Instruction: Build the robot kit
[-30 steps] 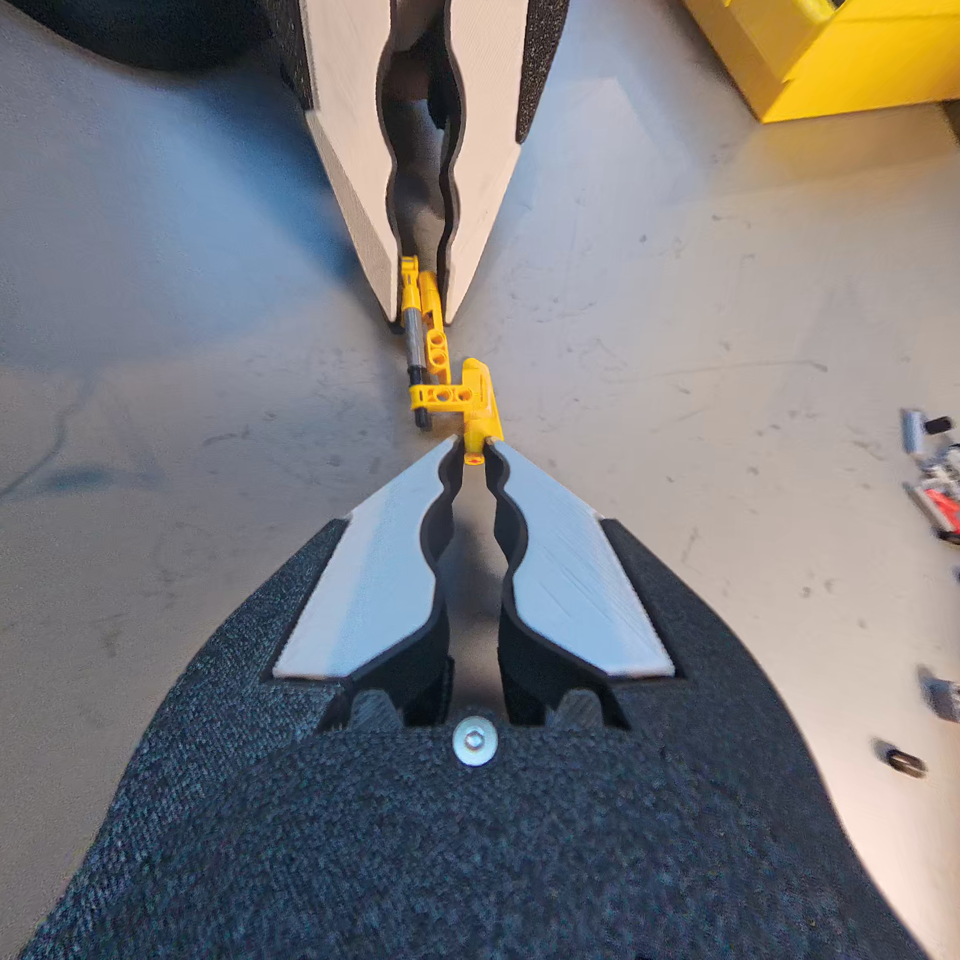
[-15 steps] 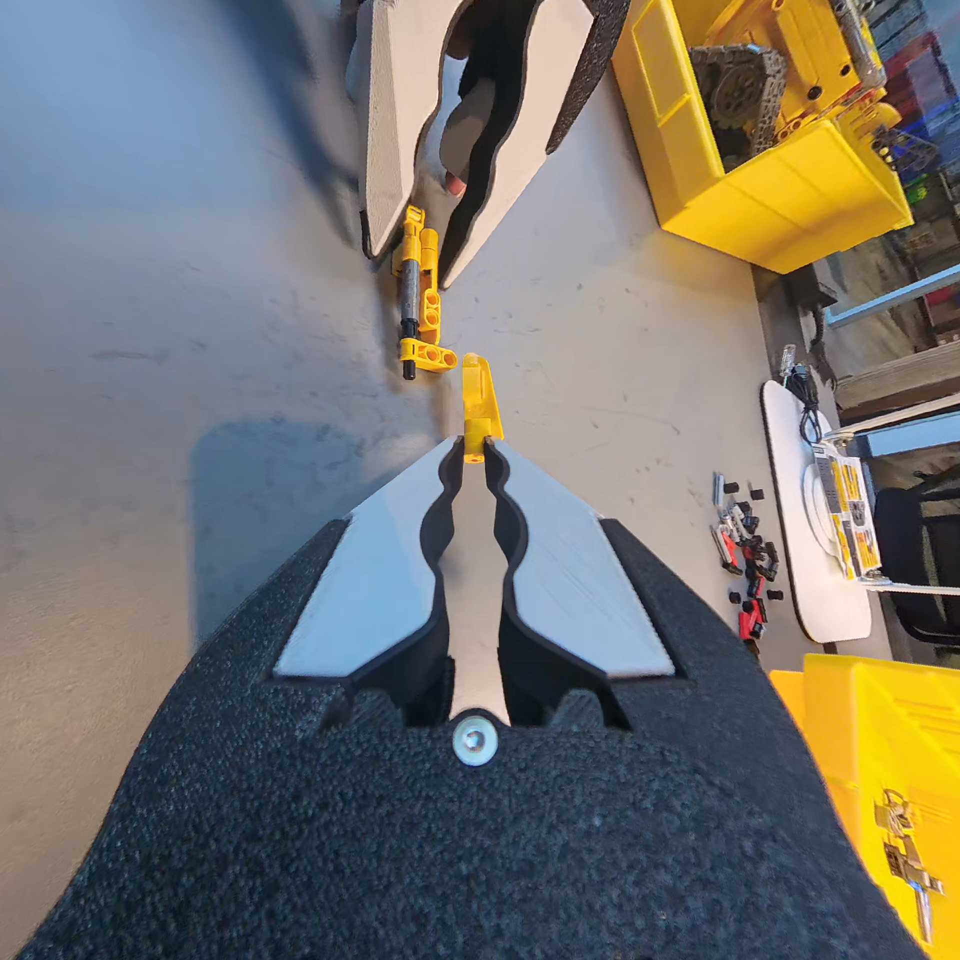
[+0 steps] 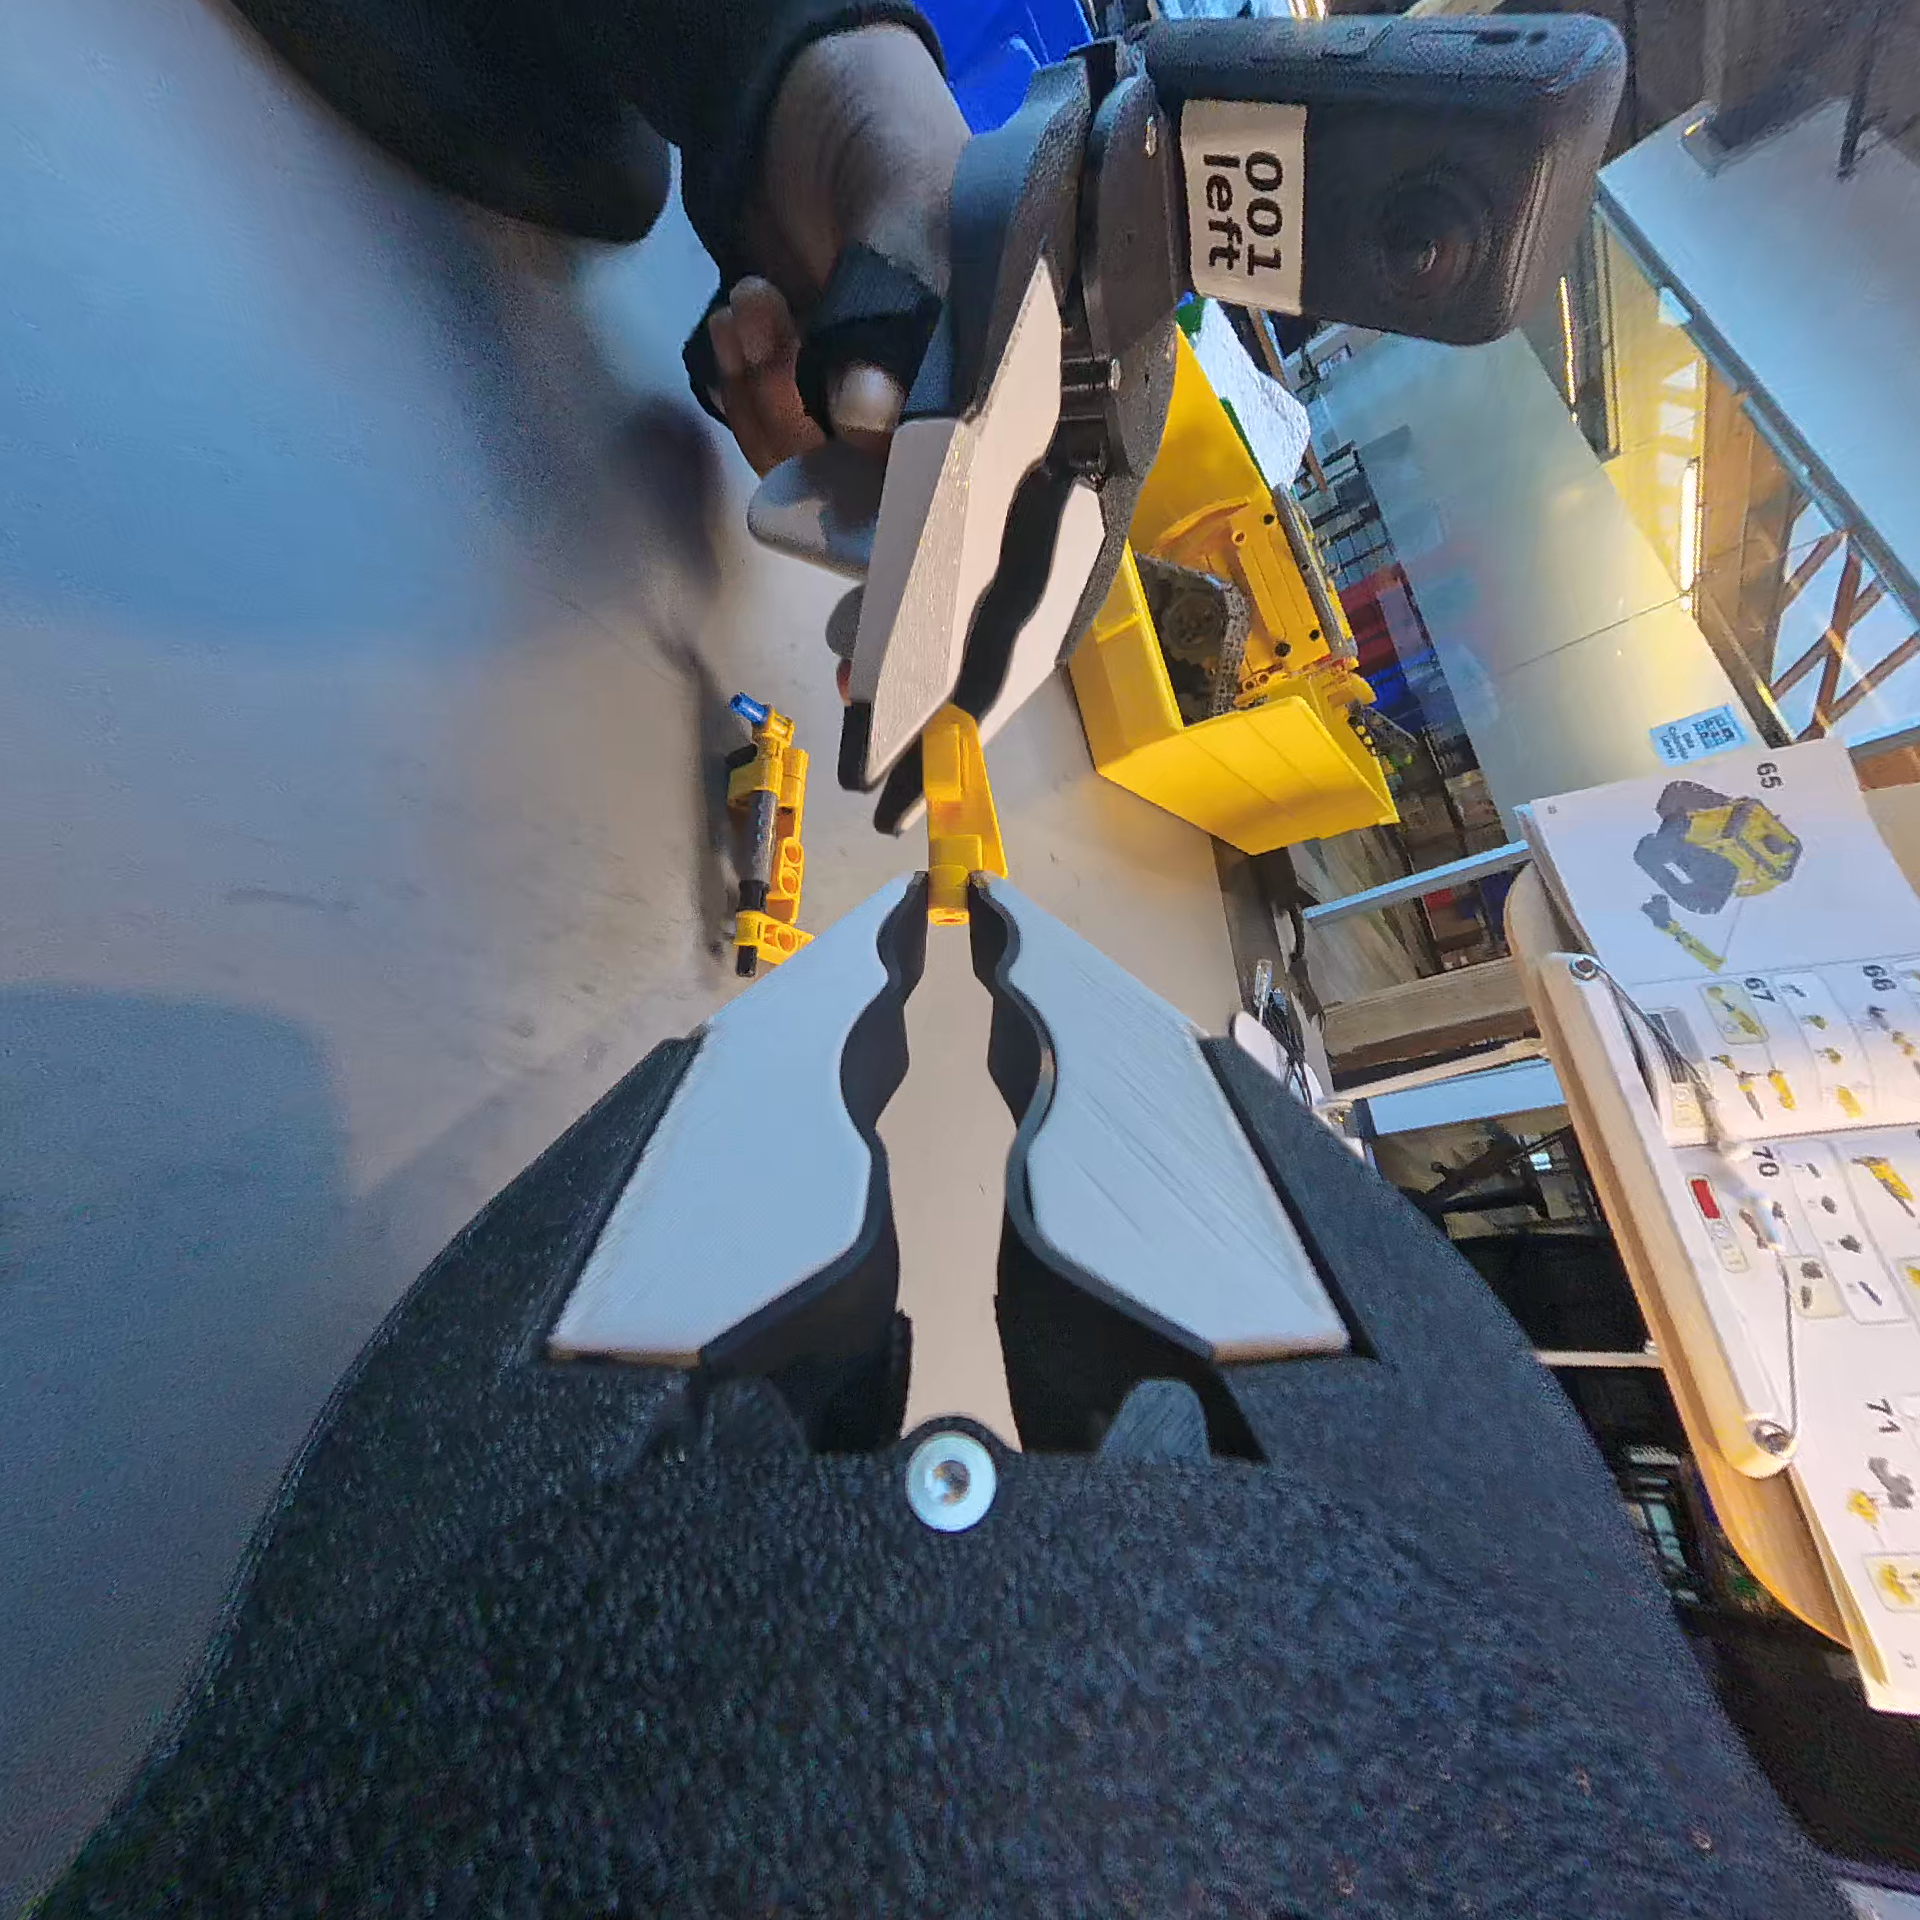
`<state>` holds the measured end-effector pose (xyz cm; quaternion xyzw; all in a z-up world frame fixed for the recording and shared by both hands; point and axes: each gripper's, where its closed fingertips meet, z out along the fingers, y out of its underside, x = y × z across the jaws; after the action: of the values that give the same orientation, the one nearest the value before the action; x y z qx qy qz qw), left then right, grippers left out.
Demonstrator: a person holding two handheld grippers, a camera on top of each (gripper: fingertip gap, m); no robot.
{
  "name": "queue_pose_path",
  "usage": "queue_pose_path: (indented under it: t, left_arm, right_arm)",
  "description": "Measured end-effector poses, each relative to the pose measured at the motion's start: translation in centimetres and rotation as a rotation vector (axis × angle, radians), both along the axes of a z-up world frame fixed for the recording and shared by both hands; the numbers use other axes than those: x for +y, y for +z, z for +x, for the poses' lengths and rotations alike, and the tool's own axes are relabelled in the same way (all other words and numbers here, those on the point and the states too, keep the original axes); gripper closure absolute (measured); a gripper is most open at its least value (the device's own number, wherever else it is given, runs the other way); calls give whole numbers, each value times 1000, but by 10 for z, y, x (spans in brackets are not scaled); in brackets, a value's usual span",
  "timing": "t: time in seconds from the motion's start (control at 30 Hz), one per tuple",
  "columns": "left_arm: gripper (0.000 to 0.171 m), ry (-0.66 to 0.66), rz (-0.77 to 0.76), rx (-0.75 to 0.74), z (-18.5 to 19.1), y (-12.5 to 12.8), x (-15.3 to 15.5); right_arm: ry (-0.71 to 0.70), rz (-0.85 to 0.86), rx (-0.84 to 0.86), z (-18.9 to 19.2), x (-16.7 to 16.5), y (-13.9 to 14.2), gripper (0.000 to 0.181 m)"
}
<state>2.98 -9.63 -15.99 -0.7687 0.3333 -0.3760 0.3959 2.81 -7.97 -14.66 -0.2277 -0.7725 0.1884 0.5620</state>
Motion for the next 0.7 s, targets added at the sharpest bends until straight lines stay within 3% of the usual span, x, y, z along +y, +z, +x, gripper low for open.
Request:
queue_pose_path:
  t: [0.23, 0.4, 0.47, 0.7]
  left_arm:
    - [165, 23, 79, 92, -5, -3, 4]
    - [166, 35, 282, 311, -15, -12, 10]
    - [166, 20, 335, 333, -13, -10, 9]
    - [166, -28, 395, 321, 0, -6, 5]
  right_arm:
    - [7, -29, -6, 0, -1, -1, 173]
    - [47, -424, -160, 7, -9, -10, 160]
    - [27, -532, -182, 8, -1, -6, 159]
    - [36, -636, -287, 9, -6, -15, 165]
